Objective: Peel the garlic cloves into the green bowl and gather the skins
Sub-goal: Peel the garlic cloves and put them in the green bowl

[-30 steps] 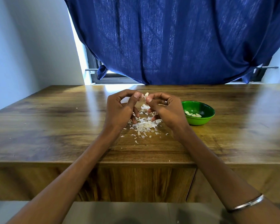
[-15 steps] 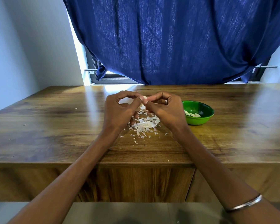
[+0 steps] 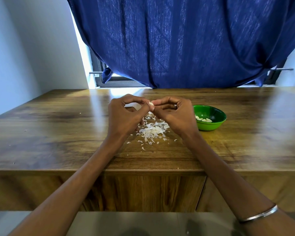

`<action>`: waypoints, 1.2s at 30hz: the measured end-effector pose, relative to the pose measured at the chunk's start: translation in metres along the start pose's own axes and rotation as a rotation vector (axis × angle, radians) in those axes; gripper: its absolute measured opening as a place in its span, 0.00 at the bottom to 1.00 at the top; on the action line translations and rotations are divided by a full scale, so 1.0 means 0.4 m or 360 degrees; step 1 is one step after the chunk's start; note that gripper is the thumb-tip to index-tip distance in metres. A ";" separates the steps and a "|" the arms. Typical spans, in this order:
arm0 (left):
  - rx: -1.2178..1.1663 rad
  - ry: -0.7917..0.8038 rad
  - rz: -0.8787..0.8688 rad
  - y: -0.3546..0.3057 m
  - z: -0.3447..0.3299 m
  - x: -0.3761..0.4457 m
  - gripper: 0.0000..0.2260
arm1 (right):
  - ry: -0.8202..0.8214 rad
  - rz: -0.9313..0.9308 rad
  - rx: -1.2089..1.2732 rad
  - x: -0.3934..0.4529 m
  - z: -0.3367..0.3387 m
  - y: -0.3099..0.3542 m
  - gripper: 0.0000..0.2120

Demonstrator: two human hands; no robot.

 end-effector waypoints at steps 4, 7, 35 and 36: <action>-0.0016 0.0014 0.0046 -0.001 -0.002 -0.001 0.03 | -0.0015 -0.0048 0.0030 0.001 0.001 -0.001 0.09; -0.0036 0.0030 0.0074 -0.002 -0.003 -0.002 0.04 | -0.0021 -0.0070 0.0061 0.001 0.001 0.000 0.10; -0.0072 0.0055 0.0148 0.003 0.009 0.004 0.02 | 0.0036 -0.0048 0.0216 0.000 0.006 -0.002 0.10; -0.0073 0.0052 0.0151 0.003 0.009 0.004 0.02 | 0.0048 -0.0042 0.0228 0.000 0.006 0.000 0.10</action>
Point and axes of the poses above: each hand's wrist, its own x-axis towards the middle knuckle, its own z-axis out of the back of the hand, y = z × x, the point moved 2 cm from there along x, towards the middle knuckle, and after that the axes turned 5 degrees about -y, right-handed, at the moved point
